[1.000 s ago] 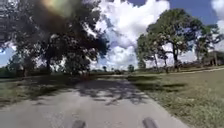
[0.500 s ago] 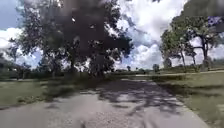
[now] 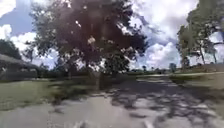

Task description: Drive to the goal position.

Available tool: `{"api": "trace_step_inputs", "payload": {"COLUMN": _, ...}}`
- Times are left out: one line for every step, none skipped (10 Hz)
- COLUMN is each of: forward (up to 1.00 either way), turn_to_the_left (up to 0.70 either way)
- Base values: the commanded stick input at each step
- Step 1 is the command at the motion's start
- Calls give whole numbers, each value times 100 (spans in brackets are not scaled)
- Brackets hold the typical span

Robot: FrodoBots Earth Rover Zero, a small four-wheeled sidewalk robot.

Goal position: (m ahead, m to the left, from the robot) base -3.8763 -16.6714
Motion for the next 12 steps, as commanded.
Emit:
{"api": "trace_step_inputs", "payload": {"forward": 70, "turn_to_the_left": 0}}
{"api": "trace_step_inputs", "payload": {"forward": 70, "turn_to_the_left": 0}}
{"api": "trace_step_inputs", "payload": {"forward": 70, "turn_to_the_left": 0}}
{"api": "trace_step_inputs", "payload": {"forward": 70, "turn_to_the_left": 0}}
{"api": "trace_step_inputs", "payload": {"forward": 70, "turn_to_the_left": 0}}
{"api": "trace_step_inputs", "payload": {"forward": 70, "turn_to_the_left": 0}}
{"api": "trace_step_inputs", "payload": {"forward": 70, "turn_to_the_left": -4}}
{"api": "trace_step_inputs", "payload": {"forward": 70, "turn_to_the_left": -35}}
{"api": "trace_step_inputs", "payload": {"forward": 70, "turn_to_the_left": -35}}
{"api": "trace_step_inputs", "payload": {"forward": 70, "turn_to_the_left": -33}}
{"api": "trace_step_inputs", "payload": {"forward": 70, "turn_to_the_left": -11}}
{"api": "trace_step_inputs", "payload": {"forward": 70, "turn_to_the_left": 0}}
